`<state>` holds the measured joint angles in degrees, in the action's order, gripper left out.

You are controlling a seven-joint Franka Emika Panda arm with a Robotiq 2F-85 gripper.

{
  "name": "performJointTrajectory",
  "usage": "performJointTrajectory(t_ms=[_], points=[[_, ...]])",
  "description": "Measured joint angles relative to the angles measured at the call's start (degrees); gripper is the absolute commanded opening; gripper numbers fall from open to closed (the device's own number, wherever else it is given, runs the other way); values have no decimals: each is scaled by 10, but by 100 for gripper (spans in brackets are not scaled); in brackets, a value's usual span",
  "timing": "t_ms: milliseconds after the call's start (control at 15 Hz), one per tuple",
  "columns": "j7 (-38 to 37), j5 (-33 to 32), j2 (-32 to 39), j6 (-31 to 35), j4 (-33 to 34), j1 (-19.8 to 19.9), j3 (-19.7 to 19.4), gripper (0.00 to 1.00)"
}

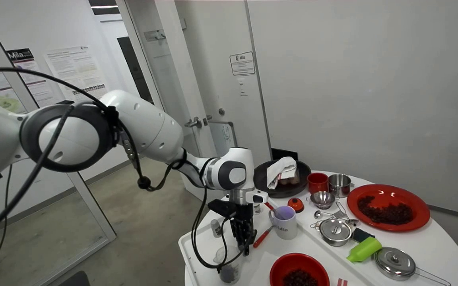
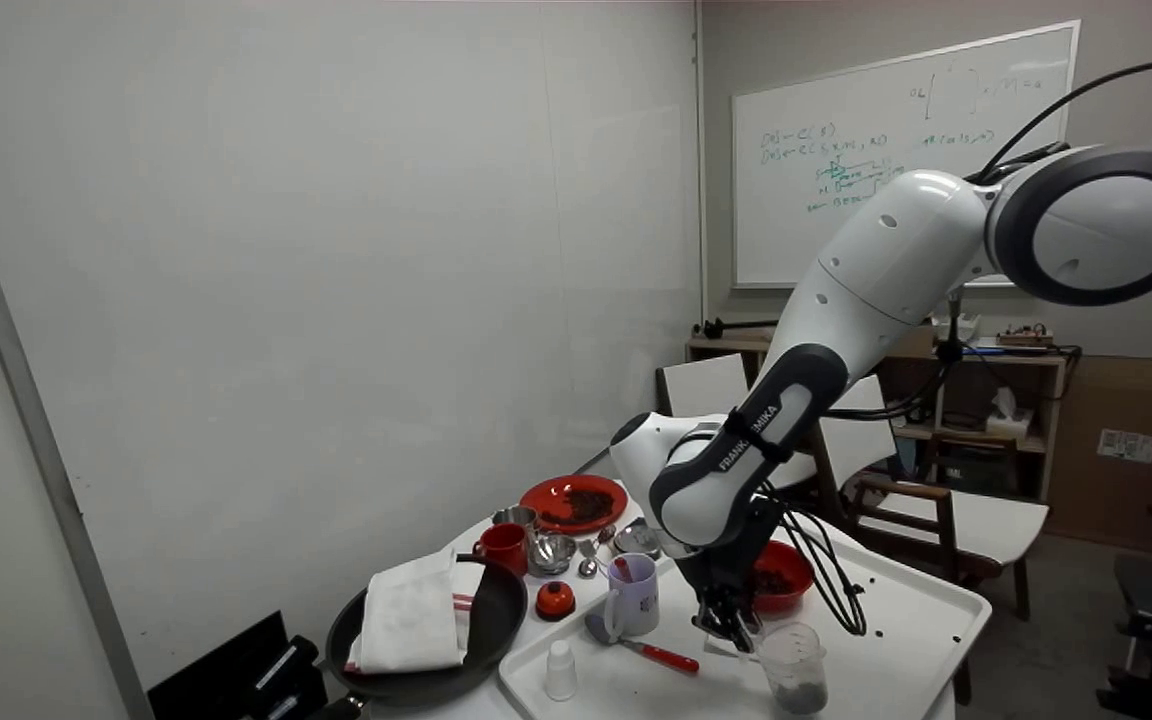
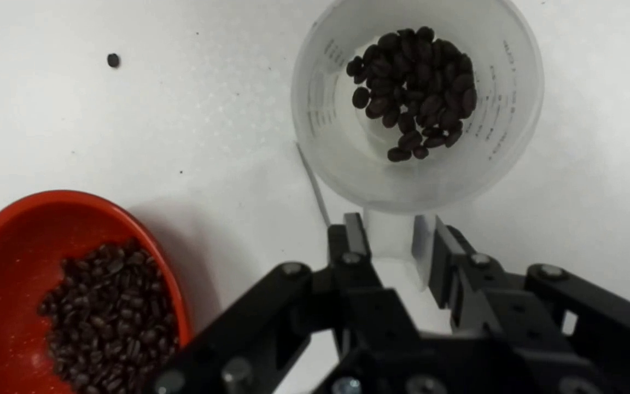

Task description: Pour the contents in the clear jug into the red bowl

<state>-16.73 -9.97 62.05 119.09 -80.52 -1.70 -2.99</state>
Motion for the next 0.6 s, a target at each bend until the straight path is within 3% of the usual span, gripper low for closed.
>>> performJointTrajectory(t_ms=[333, 400, 467, 600], points=[[1, 4, 10, 0, 16, 0, -1, 97], [1, 4, 11, 0, 18, 0, -1, 100], [1, 5, 11, -2, 19, 0, -2, 85], [1, 14, 9, -28, 23, 0, -5, 99]])
